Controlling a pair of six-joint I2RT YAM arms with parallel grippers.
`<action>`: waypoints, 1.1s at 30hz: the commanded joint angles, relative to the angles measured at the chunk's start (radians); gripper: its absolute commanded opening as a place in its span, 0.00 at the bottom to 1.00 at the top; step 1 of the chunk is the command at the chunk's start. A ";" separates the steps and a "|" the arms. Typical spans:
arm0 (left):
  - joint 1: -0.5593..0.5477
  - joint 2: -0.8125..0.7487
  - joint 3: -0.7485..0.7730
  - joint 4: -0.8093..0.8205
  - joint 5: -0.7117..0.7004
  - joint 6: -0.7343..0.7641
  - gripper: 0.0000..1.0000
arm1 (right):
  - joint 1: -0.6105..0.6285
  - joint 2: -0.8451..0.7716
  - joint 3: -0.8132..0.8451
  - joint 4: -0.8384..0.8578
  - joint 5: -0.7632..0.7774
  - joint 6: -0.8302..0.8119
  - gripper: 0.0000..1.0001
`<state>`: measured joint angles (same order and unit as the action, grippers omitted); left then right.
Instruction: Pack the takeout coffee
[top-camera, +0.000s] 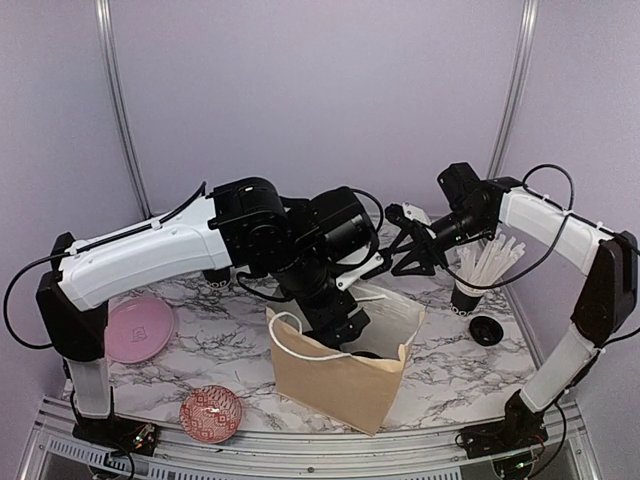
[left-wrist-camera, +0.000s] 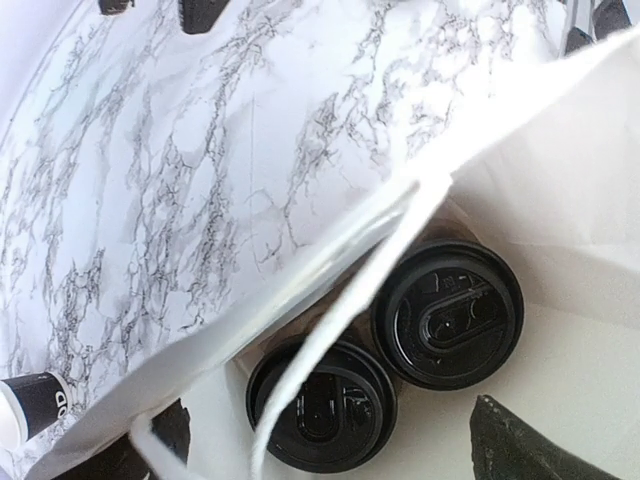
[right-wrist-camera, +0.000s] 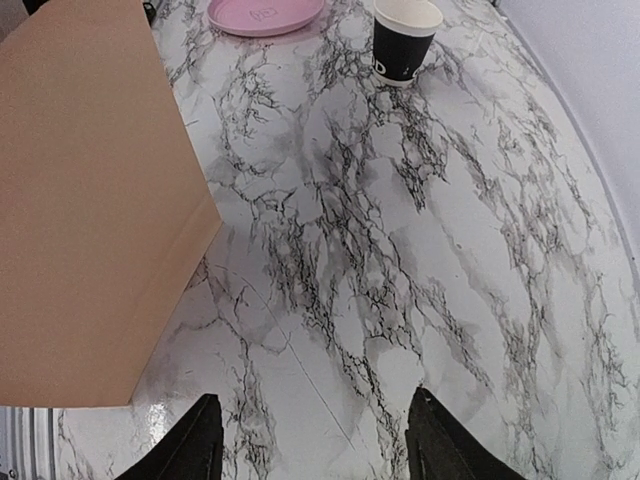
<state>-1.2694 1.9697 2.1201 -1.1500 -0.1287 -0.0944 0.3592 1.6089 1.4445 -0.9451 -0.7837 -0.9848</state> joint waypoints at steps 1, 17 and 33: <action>0.031 -0.031 0.044 -0.011 -0.044 0.014 0.98 | -0.011 0.001 0.043 0.010 0.015 0.037 0.61; 0.050 -0.038 0.083 0.001 -0.104 0.006 0.95 | -0.011 -0.046 0.308 -0.161 -0.125 0.344 0.63; 0.056 -0.228 0.054 0.129 -0.116 0.030 0.89 | 0.045 -0.195 0.147 -0.142 -0.110 0.305 0.66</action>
<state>-1.2171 1.8542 2.1624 -1.0946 -0.2710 -0.1314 0.3996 1.4773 1.5990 -1.1393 -0.9318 -0.6800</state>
